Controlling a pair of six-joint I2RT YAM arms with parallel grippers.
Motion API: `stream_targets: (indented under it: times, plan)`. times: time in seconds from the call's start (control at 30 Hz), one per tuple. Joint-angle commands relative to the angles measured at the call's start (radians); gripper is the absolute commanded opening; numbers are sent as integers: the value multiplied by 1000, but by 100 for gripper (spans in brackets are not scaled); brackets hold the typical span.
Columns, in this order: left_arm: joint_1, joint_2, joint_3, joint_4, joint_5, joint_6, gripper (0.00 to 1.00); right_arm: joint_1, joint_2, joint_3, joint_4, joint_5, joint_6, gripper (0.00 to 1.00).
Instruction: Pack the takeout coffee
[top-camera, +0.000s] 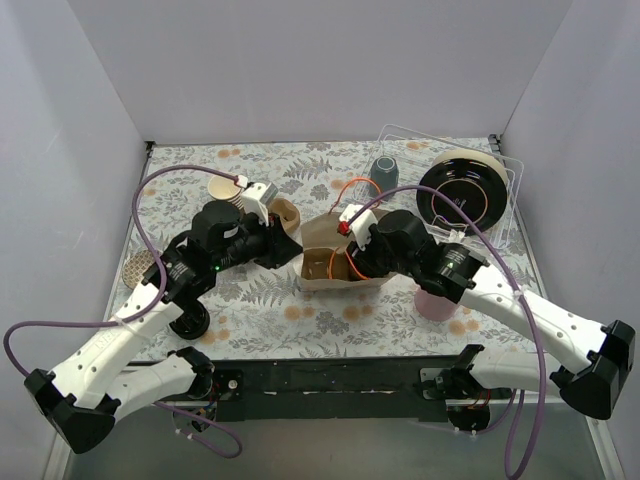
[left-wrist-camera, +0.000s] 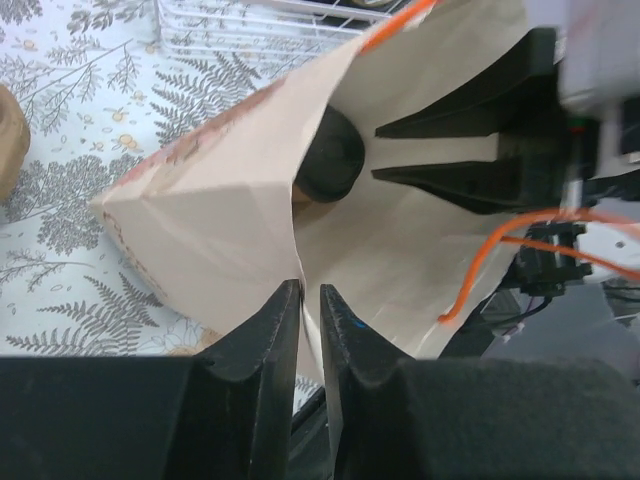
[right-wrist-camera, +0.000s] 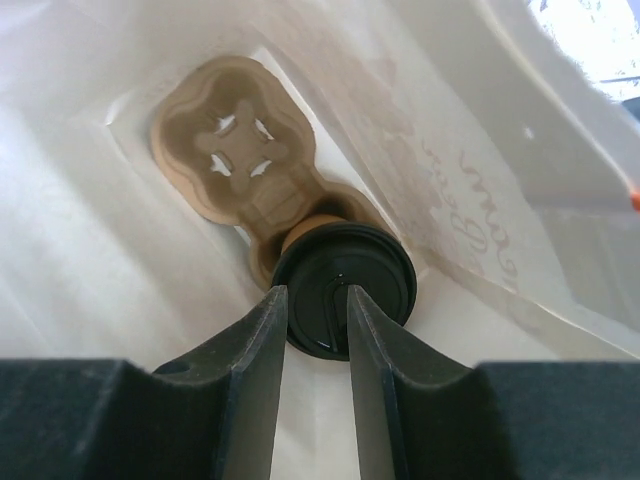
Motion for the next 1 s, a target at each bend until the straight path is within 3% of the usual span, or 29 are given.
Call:
stream_targets:
  times: [0.0,0.23,0.33,0.43,0.97]
  plan:
    - [0,-2,75,-25,3,-14,16,-4,17,58,-30,27,21,38]
    - [0,10,98,-31,-25,-23,29,-5,44,101,-16,31,15,38]
    - [0,14,109,-34,-52,-26,49,-5,54,149,-21,34,6,43]
    - [0,25,121,-33,-74,-19,59,-5,57,181,-15,26,0,45]
    - [0,79,201,-5,-213,65,79,-5,69,274,26,73,43,51]
